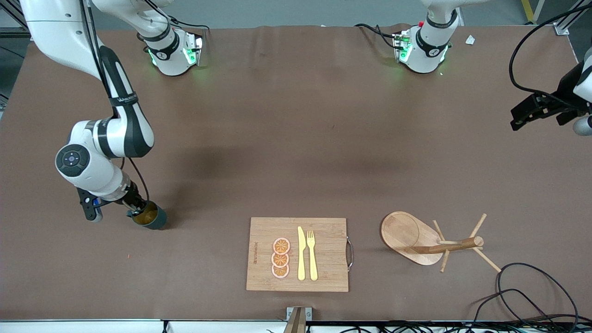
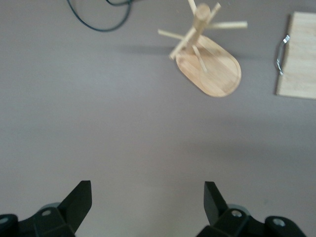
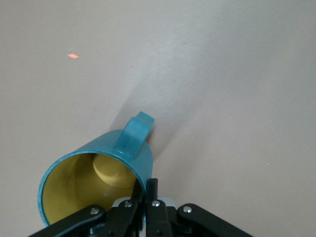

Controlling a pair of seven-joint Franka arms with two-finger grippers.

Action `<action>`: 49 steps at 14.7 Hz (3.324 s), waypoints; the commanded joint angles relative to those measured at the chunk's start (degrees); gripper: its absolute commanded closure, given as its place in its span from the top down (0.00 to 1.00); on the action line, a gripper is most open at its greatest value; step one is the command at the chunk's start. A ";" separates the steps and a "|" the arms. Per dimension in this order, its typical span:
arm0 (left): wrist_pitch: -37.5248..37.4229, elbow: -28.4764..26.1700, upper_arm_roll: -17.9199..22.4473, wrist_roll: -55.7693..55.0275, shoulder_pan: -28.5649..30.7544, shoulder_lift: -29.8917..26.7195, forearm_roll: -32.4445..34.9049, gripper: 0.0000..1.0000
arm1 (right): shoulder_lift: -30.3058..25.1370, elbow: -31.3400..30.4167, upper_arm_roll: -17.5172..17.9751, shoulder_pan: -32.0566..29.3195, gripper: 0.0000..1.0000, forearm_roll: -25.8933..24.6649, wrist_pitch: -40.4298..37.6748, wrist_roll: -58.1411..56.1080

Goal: Transfer cup from left to right arm and place

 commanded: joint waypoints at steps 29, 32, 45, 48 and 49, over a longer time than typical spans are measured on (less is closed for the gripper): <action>2.25 -9.40 0.80 2.48 -5.57 -7.11 -2.23 1.00 | -13.28 25.45 2.99 -5.68 1.00 3.49 -35.30 -64.05; 2.25 -10.11 0.80 2.48 -5.57 -7.99 -2.23 1.00 | -18.29 25.10 9.21 -10.77 1.00 3.76 -38.29 -64.51; 2.08 -9.06 0.80 4.15 -5.83 -7.11 -1.88 1.00 | -28.77 15.86 11.61 -13.42 1.00 3.84 -37.16 -64.07; 1.99 -8.62 0.80 3.80 -5.83 -6.93 -2.23 1.00 | -28.59 17.72 11.61 -13.51 1.00 3.84 -41.54 -63.98; 1.99 -8.62 0.80 3.80 -5.74 -6.93 -2.23 1.00 | -28.59 17.72 11.61 -13.42 1.00 3.76 -41.90 -64.33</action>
